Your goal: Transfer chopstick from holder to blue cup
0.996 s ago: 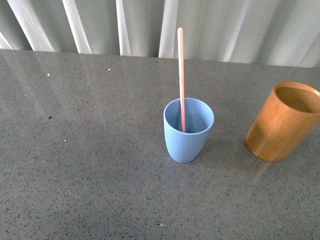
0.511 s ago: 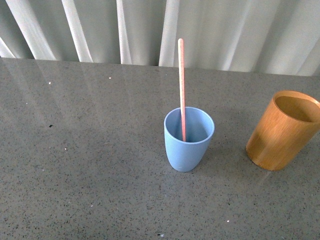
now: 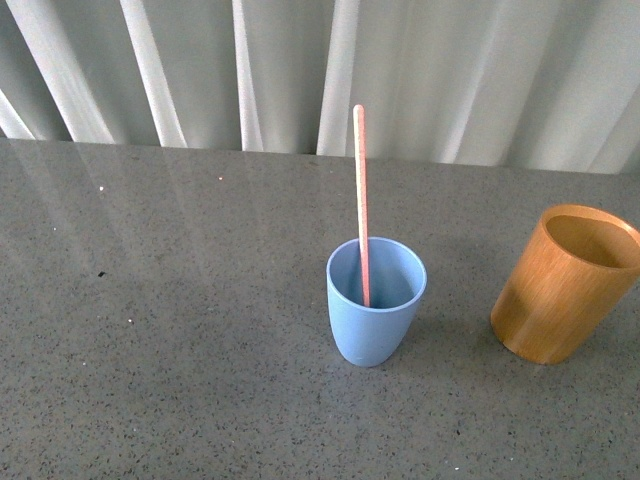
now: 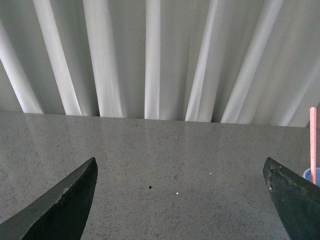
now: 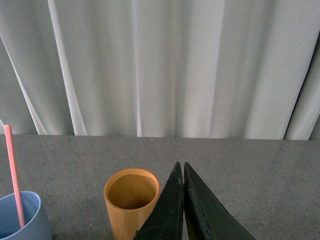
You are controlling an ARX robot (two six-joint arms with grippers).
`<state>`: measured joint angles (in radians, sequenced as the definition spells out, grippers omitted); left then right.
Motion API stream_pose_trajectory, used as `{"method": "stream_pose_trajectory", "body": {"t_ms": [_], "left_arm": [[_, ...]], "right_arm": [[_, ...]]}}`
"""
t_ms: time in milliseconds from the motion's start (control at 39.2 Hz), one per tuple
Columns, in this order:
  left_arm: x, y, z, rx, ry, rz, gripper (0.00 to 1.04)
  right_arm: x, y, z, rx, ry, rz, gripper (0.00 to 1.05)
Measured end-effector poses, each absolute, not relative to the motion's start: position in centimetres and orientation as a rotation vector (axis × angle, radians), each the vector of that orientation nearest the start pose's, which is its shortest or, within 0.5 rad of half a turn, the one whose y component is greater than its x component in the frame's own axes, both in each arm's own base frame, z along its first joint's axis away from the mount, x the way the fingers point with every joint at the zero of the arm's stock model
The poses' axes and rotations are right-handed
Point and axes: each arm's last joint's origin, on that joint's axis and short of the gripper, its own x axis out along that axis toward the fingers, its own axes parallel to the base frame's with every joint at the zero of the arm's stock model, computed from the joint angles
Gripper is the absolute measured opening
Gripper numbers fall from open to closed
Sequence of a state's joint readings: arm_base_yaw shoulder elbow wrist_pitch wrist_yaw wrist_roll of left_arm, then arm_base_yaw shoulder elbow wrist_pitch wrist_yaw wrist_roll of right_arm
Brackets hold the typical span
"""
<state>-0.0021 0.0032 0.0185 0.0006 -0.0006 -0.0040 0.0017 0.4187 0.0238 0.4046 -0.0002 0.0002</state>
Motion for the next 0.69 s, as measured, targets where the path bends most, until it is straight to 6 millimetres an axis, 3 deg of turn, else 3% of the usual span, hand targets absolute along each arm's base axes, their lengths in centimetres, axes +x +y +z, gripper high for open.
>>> {"method": "stream_pose_trajectory", "body": {"t_ms": [690], "left_arm": [[9.7, 0.0, 17.0, -0.004, -0.016, -0.002, 0.98]], "right_arm": [[10.9, 0.0, 17.4, 0.001, -0.027, 0.002, 0.01]]}}
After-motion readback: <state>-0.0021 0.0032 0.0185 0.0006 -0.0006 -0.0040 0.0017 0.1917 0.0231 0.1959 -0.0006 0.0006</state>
